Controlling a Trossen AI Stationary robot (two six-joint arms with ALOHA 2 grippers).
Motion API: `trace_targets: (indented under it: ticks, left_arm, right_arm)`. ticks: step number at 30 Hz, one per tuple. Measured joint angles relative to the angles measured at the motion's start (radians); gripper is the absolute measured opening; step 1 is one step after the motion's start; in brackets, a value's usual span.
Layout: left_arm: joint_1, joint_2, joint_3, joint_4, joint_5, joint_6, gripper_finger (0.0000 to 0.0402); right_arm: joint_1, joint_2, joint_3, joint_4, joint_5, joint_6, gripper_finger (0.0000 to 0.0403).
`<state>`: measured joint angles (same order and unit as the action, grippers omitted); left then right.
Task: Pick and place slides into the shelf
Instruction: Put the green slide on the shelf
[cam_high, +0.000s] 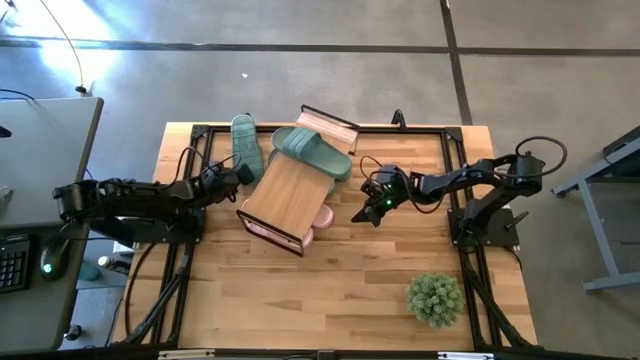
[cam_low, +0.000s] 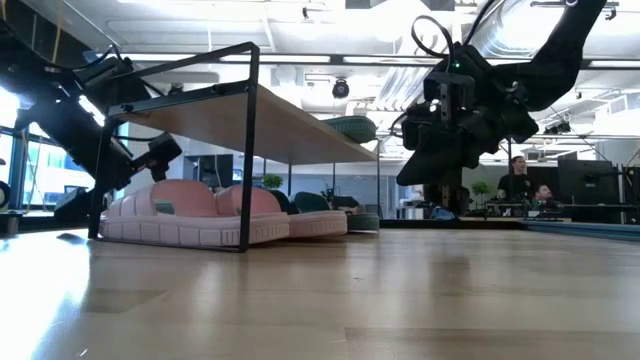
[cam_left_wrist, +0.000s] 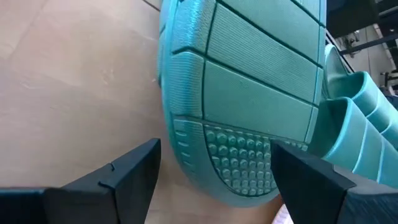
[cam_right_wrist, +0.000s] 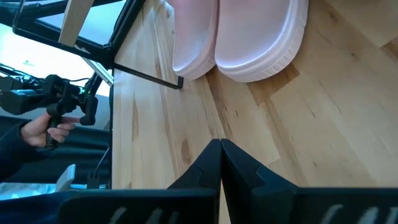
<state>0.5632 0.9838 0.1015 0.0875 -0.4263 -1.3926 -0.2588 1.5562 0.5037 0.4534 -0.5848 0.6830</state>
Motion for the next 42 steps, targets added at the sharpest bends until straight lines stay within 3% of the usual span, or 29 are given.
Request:
trace_targets:
  ticks: [8,16,31,42]
  left_arm:
    - [0.000,0.047,0.000,0.117,-0.031,0.027,0.0282]
    - [0.000,0.049,0.000,0.125,-0.080,0.031,0.0271]
    - [-0.001,0.048,0.002,0.138,-0.095,0.107,0.0077]
    - [-0.001,0.048,0.001,0.236,-0.137,0.214,0.0039]
  right_arm:
    - [0.000,0.000,0.000,0.000,0.001,0.011,0.0000]
    - [0.000,0.000,0.000,0.000,0.001,0.005,0.0000]
    - [0.000,0.000,0.000,0.000,0.013,-0.003,0.0000]
    - [0.000,0.000,0.000,0.000,0.014,0.000,0.0000]
